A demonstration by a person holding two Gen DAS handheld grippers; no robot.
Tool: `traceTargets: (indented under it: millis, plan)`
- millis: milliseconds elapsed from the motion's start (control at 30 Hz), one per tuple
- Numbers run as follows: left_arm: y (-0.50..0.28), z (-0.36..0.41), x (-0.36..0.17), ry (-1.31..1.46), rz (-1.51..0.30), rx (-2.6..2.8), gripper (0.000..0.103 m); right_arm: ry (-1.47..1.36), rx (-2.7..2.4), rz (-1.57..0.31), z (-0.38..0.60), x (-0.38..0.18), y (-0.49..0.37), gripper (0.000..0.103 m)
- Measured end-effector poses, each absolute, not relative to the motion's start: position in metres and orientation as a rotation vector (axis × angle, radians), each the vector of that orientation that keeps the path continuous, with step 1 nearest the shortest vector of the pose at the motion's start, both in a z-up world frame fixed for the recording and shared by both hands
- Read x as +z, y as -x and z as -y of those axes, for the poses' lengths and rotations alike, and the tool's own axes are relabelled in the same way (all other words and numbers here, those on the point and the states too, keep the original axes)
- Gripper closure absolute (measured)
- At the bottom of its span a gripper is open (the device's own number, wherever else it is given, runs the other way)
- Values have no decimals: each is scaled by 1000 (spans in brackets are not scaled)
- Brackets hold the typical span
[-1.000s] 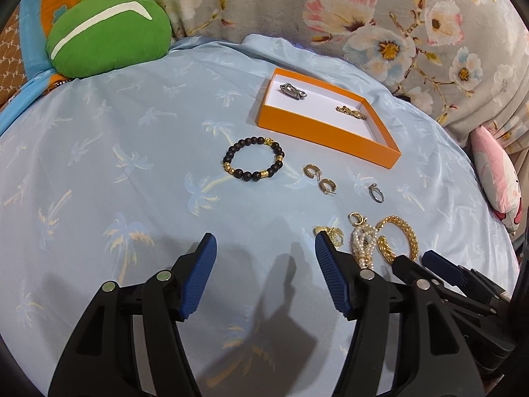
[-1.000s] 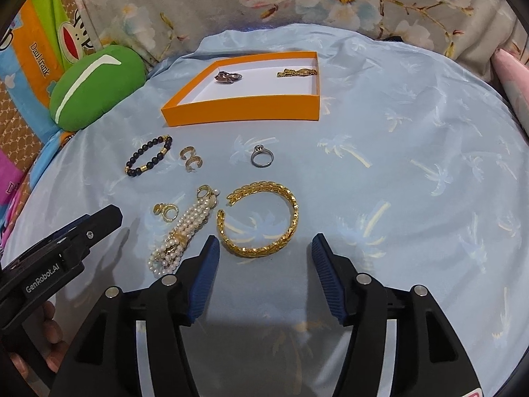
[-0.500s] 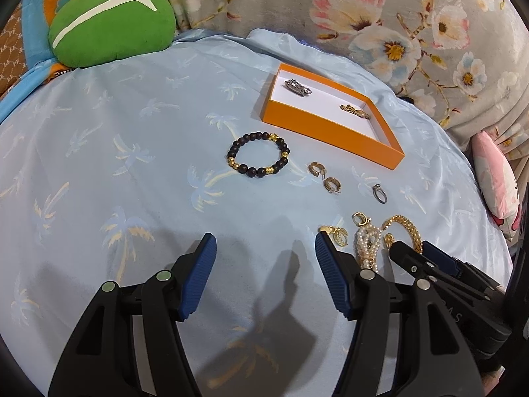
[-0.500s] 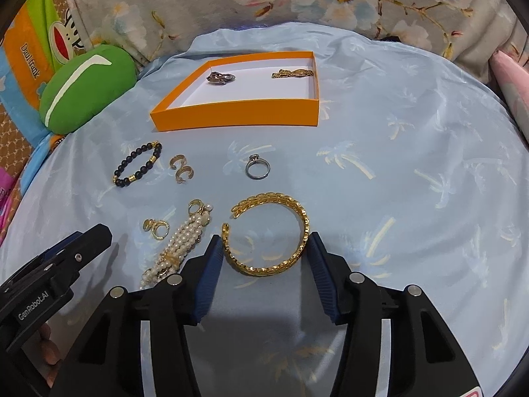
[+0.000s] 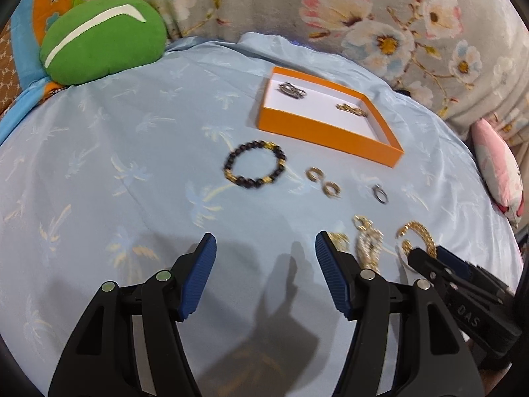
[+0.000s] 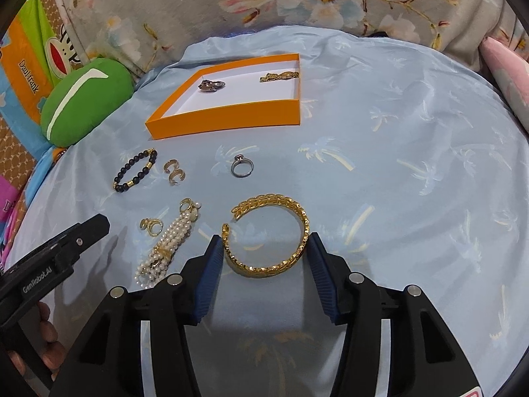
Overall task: Organize jewelry
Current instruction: 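Close the right tool around the gold chain bangle, then grasp the pearl strand with the left tool while the right tool lifts the bangle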
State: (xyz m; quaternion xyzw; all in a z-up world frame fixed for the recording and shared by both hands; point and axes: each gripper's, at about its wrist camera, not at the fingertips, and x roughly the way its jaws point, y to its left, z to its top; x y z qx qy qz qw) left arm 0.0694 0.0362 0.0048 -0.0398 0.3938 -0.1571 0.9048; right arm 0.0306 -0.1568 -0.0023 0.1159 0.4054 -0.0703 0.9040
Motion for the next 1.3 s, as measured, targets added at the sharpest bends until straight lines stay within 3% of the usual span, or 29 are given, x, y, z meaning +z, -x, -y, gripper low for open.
traceTargets:
  millis: [133,400,533,600,733,867,1300]
  plan:
    - [-51,-12,8,50,-809,-394,34,-248,-158,-837,164,-2,-21,52]
    - [-46,32,-4,-33,-856,-441,36,-292,-185,-825,185,-3,-3,52]
    - [-49,38,-6,-45,-855,-428,47,-313,-183,-823,192,-3,-1,52]
    - [-49,38,-6,-43,-855,-442,64,-309,-179,-825,192,-3,-3,52]
    - [-48,35,-6,-15,-865,-466,85,-313,-172,-823,192,-4,-3,52]
    - [-46,35,-5,-3,-858,-480,90,-313,-170,-821,192,-4,-2,52]
    - [-40,16,25,32,-781,-474,91,-288,-138,-775,182,8,-1,52]
